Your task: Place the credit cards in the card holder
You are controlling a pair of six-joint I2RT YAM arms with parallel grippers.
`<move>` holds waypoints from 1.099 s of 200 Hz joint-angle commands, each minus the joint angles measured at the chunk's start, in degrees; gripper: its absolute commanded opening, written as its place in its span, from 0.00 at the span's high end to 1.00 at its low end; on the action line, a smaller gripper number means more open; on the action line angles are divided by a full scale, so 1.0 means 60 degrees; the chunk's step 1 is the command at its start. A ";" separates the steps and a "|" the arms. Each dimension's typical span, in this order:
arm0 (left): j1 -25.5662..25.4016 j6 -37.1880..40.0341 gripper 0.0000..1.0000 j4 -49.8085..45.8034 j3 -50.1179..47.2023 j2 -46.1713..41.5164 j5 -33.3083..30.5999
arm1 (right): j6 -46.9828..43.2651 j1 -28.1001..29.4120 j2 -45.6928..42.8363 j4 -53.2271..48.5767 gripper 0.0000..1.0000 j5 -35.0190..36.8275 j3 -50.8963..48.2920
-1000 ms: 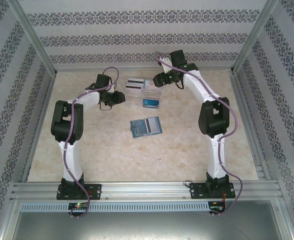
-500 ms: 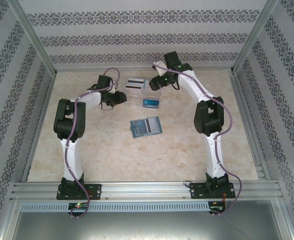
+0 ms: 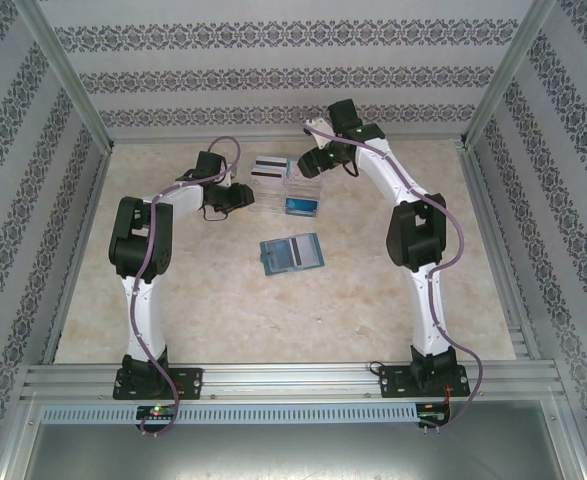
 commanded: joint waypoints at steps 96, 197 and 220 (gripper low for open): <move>-0.0068 -0.0009 0.58 0.0180 -0.0388 0.0214 0.0079 | 0.0271 0.0046 0.0953 -0.0278 0.20 0.0998 0.1040; -0.0053 0.0058 0.59 0.0119 -0.0402 0.0135 0.0064 | 0.1075 -0.0307 0.0623 0.0048 0.29 0.0385 0.1003; -0.0068 0.0114 0.59 0.0075 -0.0403 0.0105 0.0054 | 0.1150 -0.0338 0.0659 0.0091 0.33 0.0318 0.1007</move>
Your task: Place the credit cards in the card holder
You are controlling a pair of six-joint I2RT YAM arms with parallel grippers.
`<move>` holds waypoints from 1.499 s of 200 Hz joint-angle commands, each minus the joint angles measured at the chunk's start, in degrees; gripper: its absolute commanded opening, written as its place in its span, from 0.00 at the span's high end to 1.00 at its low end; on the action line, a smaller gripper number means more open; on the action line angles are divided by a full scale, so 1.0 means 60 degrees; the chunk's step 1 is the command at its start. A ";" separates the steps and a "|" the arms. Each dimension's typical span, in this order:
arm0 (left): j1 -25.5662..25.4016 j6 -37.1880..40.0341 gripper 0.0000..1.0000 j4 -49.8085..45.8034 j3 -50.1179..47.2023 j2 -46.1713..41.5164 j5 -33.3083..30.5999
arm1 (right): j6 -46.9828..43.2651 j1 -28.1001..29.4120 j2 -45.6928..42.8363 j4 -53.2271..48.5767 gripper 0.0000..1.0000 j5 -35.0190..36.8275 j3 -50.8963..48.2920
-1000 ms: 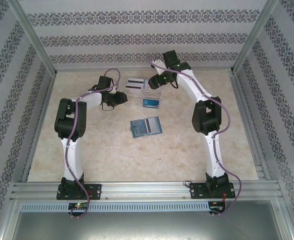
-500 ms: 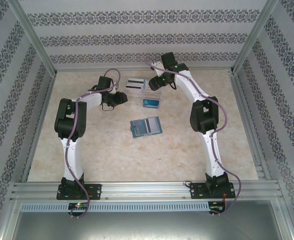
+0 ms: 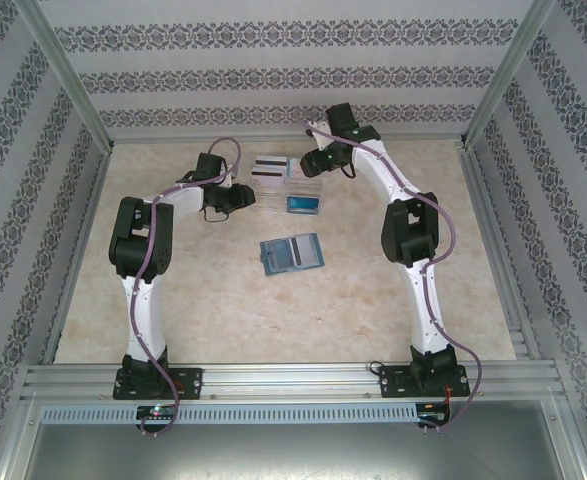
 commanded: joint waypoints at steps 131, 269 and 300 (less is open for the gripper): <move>-0.0057 0.0188 0.59 -0.0355 -0.0224 0.0046 -0.0085 | 0.0762 -0.0339 -0.0307 0.0387 0.59 -0.0501 0.0233; -0.0052 0.0231 0.59 -0.0399 -0.0213 0.0007 -0.0090 | 0.0965 -0.0408 -0.0381 0.0479 0.85 -0.0779 0.0197; -0.0057 0.0245 0.59 -0.0414 -0.0224 -0.0010 -0.0103 | 0.1037 -0.0452 -0.0434 0.0558 0.87 -0.0848 0.0085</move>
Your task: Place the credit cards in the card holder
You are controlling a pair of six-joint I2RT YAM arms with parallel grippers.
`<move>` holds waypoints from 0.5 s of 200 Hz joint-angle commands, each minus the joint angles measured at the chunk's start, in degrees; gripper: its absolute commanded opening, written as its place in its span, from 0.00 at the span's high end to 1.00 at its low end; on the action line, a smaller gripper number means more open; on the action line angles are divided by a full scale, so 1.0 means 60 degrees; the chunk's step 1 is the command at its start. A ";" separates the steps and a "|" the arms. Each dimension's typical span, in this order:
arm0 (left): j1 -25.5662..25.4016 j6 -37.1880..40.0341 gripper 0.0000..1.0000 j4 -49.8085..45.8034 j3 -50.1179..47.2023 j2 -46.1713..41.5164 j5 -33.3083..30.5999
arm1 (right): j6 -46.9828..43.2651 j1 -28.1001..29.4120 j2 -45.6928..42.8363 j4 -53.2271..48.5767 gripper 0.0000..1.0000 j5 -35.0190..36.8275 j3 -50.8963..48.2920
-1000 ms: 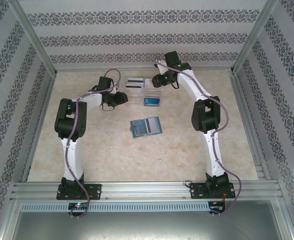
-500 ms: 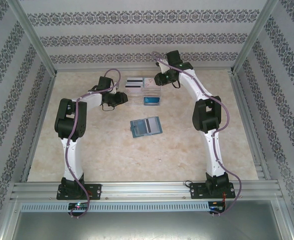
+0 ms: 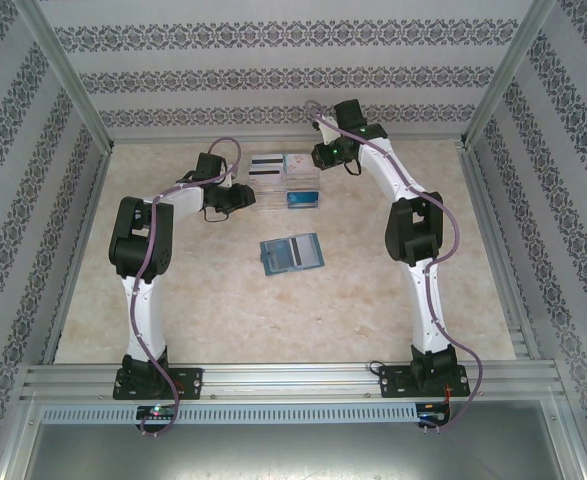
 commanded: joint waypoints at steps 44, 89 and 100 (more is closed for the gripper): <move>-0.0055 0.0238 0.59 -0.0413 -0.0237 -0.0016 -0.0103 | 0.0589 -0.0288 -0.0510 0.0474 0.87 -0.0204 -0.0117; -0.0057 0.0239 0.59 -0.0421 -0.0276 -0.0041 -0.0088 | 0.0694 -0.0322 -0.0635 0.0623 0.93 -0.0446 -0.0277; -0.0046 0.0253 0.59 -0.0421 -0.0279 -0.0041 -0.0096 | 0.0694 -0.0338 -0.0658 0.0657 0.94 -0.0571 -0.0337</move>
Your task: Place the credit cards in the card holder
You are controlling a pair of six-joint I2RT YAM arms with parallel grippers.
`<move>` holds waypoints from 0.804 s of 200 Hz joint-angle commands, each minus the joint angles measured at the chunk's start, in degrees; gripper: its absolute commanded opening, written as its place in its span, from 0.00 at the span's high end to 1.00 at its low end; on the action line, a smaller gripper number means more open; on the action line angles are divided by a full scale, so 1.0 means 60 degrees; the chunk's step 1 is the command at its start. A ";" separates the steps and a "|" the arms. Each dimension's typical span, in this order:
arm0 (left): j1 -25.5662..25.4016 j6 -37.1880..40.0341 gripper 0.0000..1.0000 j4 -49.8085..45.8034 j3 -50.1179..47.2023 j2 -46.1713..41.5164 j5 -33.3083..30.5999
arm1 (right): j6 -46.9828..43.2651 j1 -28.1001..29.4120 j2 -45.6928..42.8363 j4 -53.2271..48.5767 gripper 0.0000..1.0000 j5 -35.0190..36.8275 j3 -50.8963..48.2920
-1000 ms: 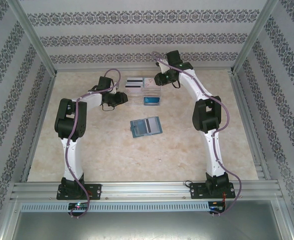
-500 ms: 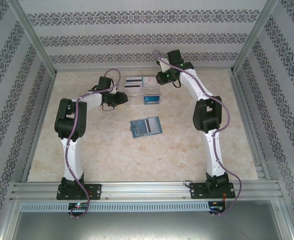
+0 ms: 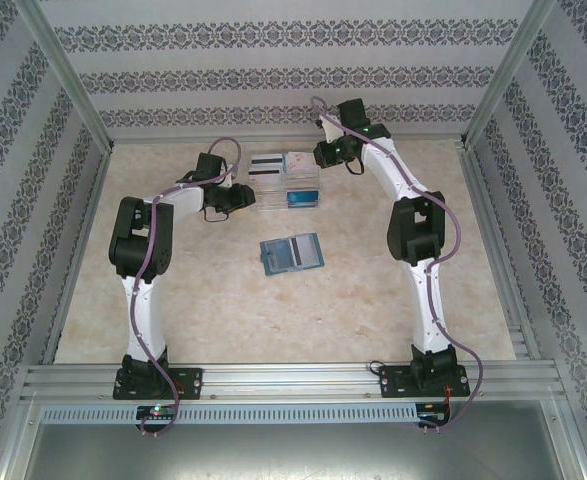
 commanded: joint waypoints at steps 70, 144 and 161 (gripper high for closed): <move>-0.0052 0.0282 0.59 -0.0460 -0.0274 -0.0062 -0.0122 | 0.0224 -0.0371 -0.0904 0.0789 1.00 -0.1314 -0.0762; -0.0050 0.0283 0.59 -0.0505 -0.0239 -0.0068 -0.0121 | 0.0187 -0.0517 -0.0992 0.0981 1.00 -0.3138 -0.0947; -0.0057 0.0283 0.59 -0.0510 -0.0239 -0.0070 -0.0135 | 0.0274 -0.0538 -0.1021 0.1150 1.00 -0.3493 -0.1136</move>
